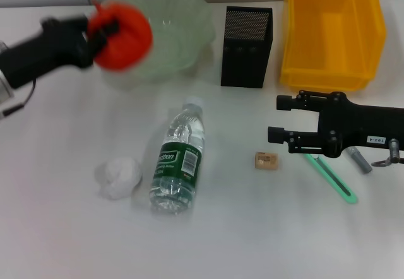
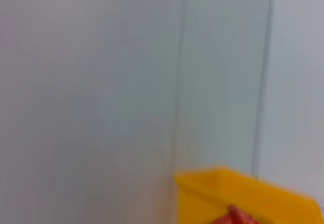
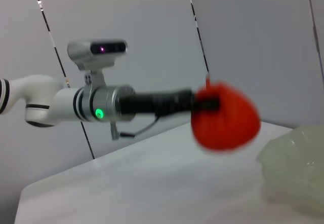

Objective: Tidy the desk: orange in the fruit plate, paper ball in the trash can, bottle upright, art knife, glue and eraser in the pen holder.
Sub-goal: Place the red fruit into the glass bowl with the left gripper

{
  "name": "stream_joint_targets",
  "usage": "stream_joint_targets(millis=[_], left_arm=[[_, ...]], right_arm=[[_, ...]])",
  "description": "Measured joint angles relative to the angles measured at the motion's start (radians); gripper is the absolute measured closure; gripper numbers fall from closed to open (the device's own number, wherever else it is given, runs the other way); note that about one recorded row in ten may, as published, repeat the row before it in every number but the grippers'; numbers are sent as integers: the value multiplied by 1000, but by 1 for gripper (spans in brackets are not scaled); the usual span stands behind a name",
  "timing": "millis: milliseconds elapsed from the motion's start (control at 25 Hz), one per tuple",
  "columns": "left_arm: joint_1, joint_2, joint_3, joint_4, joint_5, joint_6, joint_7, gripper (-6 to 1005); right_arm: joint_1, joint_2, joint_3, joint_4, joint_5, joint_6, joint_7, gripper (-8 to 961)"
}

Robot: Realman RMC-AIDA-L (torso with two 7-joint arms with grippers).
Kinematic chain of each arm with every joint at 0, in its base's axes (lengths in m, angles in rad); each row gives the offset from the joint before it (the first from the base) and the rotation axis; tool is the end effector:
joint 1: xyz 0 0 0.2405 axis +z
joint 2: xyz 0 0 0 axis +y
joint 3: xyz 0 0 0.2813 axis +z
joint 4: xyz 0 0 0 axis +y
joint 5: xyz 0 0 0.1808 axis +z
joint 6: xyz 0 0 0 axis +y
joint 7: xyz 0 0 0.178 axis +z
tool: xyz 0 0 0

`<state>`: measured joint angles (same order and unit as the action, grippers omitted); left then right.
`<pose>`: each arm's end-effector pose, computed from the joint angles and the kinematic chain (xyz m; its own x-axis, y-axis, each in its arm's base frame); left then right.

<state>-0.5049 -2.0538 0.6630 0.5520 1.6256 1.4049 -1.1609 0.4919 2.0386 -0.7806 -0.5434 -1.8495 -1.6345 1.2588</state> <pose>-0.2523 0.3690 0.0001 0.6905 0.1241 0.7127 0.5322 -0.7544 -0.3843 0.2479 0.3071 -0.0414 0.7617 -0.2903 -0.5793 -0.4021 -0.9128 -0.0713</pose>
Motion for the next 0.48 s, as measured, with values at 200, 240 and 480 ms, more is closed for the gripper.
stream_joint_targets(millis=[200, 240, 480], left_arm=[[-67, -16, -10, -100, -131, -134, 90, 859], [-92, -16, -11, -135, -147, -171, 112, 866], [-195, -20, -7, -235, -171, -417, 192, 915]], right_arm=[[6, 0, -1, 0, -1, 1, 7, 200], [7, 0, -1, 0, -1, 3, 7, 200], [7, 0, -1, 0, -2, 7, 9, 200]])
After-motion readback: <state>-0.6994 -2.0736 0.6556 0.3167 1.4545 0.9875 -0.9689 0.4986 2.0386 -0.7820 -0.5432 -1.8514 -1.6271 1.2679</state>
